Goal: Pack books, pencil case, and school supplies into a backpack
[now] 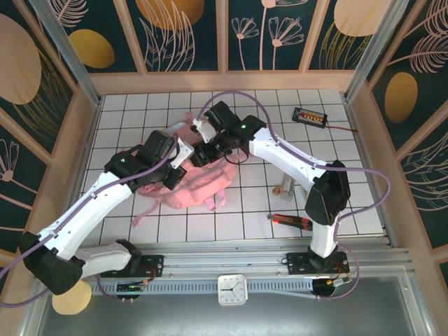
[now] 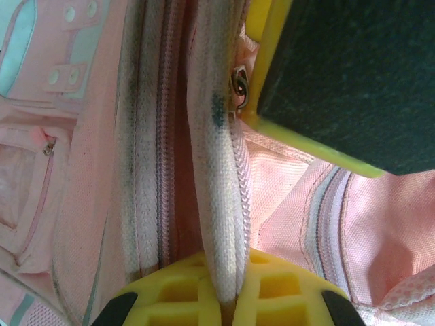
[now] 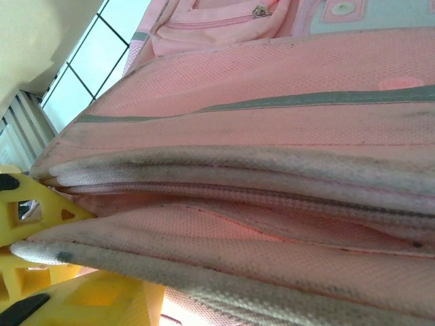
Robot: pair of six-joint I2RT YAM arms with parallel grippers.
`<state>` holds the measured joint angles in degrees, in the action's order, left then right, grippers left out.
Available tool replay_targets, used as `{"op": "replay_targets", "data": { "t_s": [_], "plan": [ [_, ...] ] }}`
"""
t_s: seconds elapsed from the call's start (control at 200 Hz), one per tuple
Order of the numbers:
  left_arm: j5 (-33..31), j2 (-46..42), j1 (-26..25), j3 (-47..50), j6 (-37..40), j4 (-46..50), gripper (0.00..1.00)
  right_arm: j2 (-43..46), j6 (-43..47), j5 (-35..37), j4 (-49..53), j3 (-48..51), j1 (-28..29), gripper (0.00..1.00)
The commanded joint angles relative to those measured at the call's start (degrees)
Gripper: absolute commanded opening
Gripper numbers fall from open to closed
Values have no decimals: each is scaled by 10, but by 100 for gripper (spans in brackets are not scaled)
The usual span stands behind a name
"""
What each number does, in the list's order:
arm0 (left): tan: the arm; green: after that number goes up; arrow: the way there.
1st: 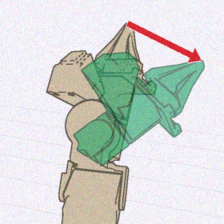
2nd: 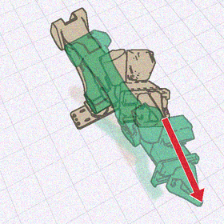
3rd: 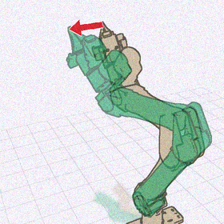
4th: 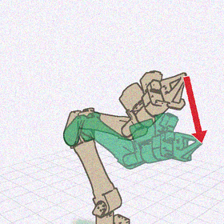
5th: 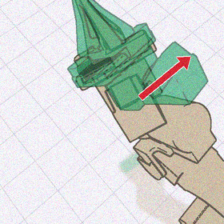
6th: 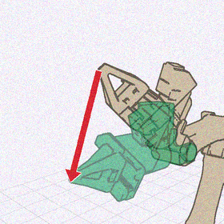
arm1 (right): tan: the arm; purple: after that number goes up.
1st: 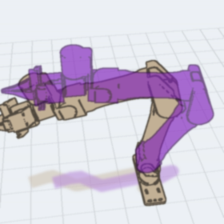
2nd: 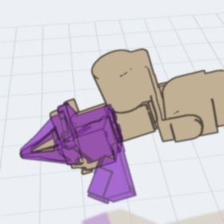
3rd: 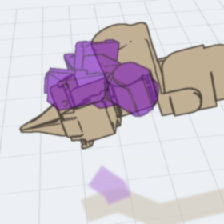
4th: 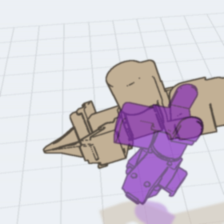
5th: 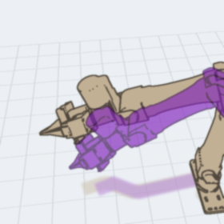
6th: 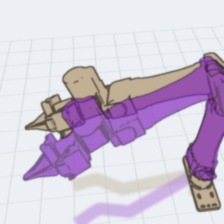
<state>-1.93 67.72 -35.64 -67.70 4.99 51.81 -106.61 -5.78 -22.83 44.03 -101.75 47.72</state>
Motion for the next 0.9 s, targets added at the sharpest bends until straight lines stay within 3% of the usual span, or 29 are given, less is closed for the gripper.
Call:
{"op": "replay_targets", "data": {
  "t_s": [0.0,0.09,0.24,0.375,0.645,0.896],
  "plan": [
    [60,-11,-8,-43,14,-31,0,-26,18,16,-27,-30,1,51],
    [56,-10,-8,-41,14,-31,0,-31,17,14,-31,-40,2,44],
    [47,-9,-8,-40,12,-31,0,-25,15,5,-38,-36,4,16],
    [34,-10,-8,-40,12,-26,0,-4,13,16,-45,-11,2,0],
    [-36,-28,-8,-14,14,2,0,37,16,62,-2,51,-58,0],
    [-79,-43,-8,14,19,13,0,69,24,64,19,109,-122,0]
  ]
}}
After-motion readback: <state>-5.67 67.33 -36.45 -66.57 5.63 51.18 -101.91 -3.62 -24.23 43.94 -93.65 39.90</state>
